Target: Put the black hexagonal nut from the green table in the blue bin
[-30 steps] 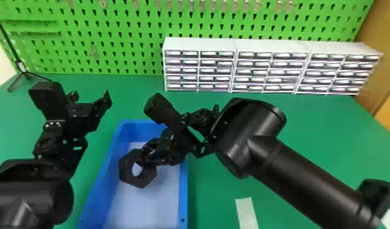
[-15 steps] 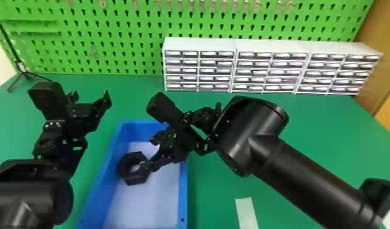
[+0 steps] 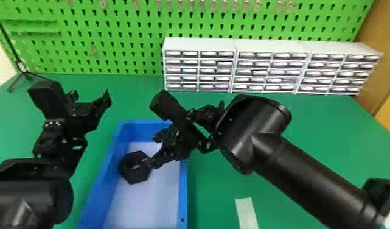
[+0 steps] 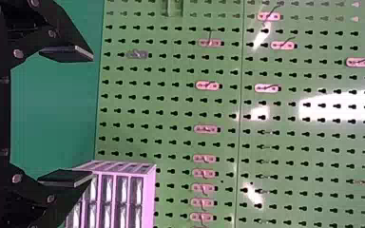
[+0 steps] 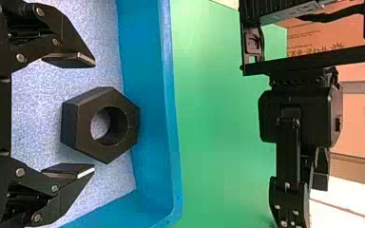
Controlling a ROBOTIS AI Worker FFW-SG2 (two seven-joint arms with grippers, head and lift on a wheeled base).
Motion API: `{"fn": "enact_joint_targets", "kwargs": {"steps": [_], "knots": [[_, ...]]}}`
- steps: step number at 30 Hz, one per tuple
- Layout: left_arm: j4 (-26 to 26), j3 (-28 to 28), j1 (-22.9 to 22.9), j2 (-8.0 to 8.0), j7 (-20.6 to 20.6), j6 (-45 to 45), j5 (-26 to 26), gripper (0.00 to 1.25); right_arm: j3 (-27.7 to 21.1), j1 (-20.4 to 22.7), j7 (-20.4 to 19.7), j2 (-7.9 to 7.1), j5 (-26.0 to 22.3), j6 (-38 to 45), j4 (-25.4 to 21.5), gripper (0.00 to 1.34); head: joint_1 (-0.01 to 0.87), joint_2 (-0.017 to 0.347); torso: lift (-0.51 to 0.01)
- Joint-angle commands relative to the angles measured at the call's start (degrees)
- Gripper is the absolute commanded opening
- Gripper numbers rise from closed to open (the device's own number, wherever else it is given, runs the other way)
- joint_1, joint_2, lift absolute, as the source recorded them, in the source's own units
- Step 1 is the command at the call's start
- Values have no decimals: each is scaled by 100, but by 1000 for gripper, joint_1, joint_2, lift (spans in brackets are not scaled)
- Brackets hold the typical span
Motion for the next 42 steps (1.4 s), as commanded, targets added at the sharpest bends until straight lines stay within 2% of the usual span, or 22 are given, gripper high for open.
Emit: {"fn": "enact_joint_targets", "kwargs": {"steps": [1,7,12,19,27,33,37,42], "knots": [[-4,9,6,1,0,0,0,867,-304,93,18,-19,-47,-4,-129,858,686,28,-96],[-4,9,6,1,0,0,0,867,-981,243,273,-10,-73,31,-191,858,686,28,-96],[-4,0,-3,1,0,0,0,867,-1640,463,325,16,129,-39,-191,858,686,28,-96],[-4,0,15,1,0,0,0,867,-2694,849,316,183,700,-189,-156,858,686,28,-96],[-4,0,24,1,-9,0,0,867,-3732,1166,273,394,999,-400,11,858,686,28,-96],[-4,-9,24,1,0,0,-17,867,-4320,1438,-141,491,973,-663,11,858,686,28,-96],[-4,-9,15,1,0,0,-17,867,-4795,1667,-545,667,920,-971,11,858,686,28,-96],[-4,-17,24,1,0,0,-35,867,-5068,1930,-1081,737,744,-1375,11,858,686,28,-96]]}}
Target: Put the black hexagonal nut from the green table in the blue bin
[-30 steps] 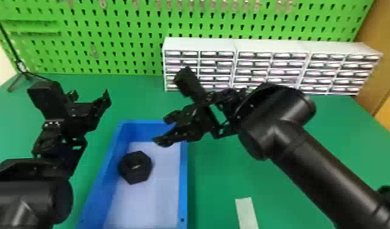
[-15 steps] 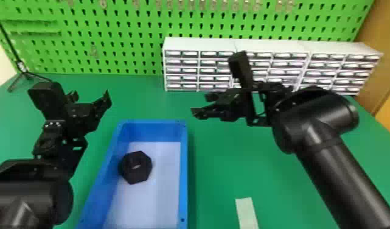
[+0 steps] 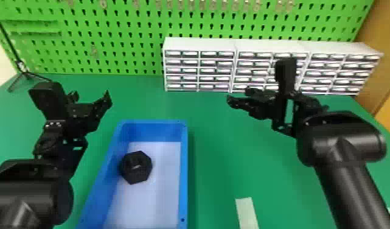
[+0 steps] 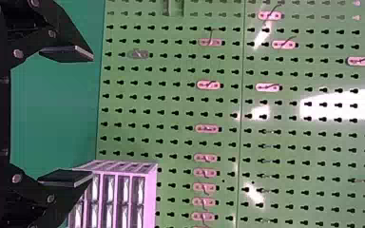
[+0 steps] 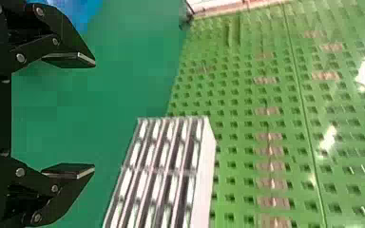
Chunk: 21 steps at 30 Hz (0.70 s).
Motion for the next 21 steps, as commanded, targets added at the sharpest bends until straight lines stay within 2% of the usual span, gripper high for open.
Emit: {"fn": "enact_joint_targets", "kwargs": {"steps": [1,21], "knots": [[0,-10,3,0,0,0,-10,867,-251,262,-356,58,-129,-393,0,858,686,28,-96],[35,-19,134,-9,0,-9,-28,867,-673,1176,-1692,401,-305,-1887,0,858,686,28,-96]]}}
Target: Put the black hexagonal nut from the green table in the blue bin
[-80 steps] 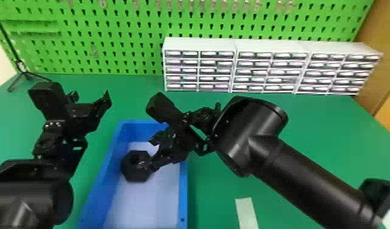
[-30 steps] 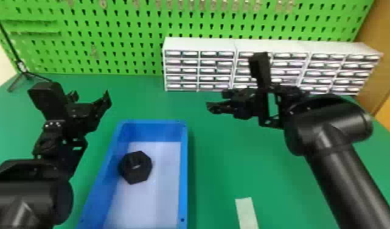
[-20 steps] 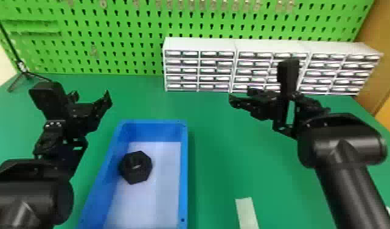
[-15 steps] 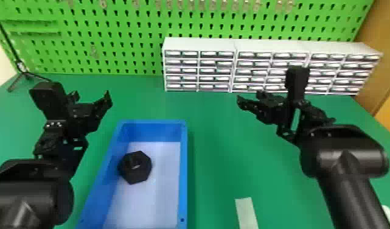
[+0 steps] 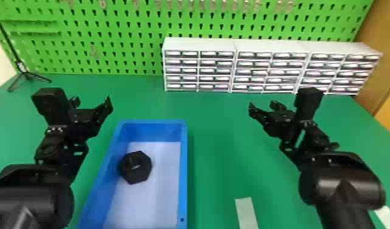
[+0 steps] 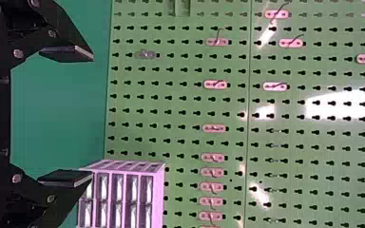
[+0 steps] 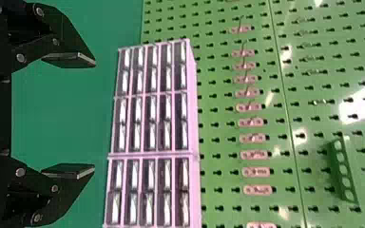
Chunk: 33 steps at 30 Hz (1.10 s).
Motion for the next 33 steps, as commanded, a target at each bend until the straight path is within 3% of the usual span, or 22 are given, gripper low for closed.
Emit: {"fn": "enact_joint_targets", "kwargs": {"steps": [1,11,21,33], "knots": [[11,-22,4,0,0,-8,2,867,-99,167,-145,86,-19,-318,0,858,686,28,-96],[55,-127,-31,-9,9,1,-7,867,-143,510,-725,227,-19,-1136,9,856,686,28,-96],[90,-189,-31,-35,9,-8,-16,867,15,738,-1410,232,-19,-1479,-70,848,686,28,-96],[90,-215,-22,-61,9,-8,-113,867,112,808,-1489,227,139,-1523,-114,847,686,28,-96]]}}
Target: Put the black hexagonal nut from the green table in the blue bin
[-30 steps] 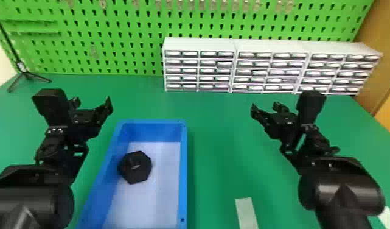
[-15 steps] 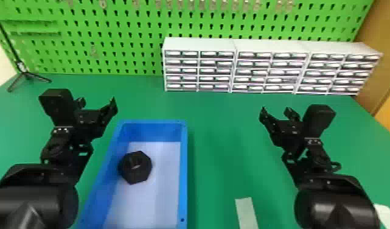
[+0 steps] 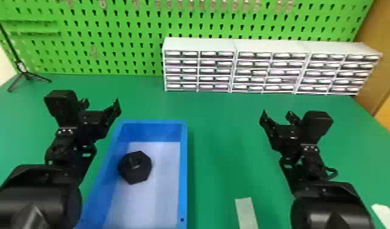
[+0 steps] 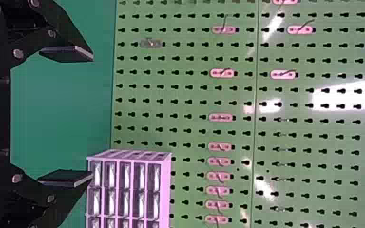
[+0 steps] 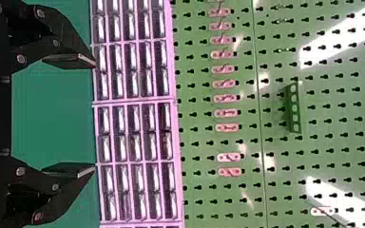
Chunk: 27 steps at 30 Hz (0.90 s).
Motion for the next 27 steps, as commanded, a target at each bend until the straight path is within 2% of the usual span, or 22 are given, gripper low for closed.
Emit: {"fn": "enact_joint_targets", "kwargs": {"steps": [1,27], "knots": [[0,-7,3,-1,0,0,-30,867,32,14,-10,0,58,10,-20,847,686,28,-96],[0,1,38,-1,0,-17,-21,867,76,84,-27,-9,23,10,-29,845,686,28,-96]]}}
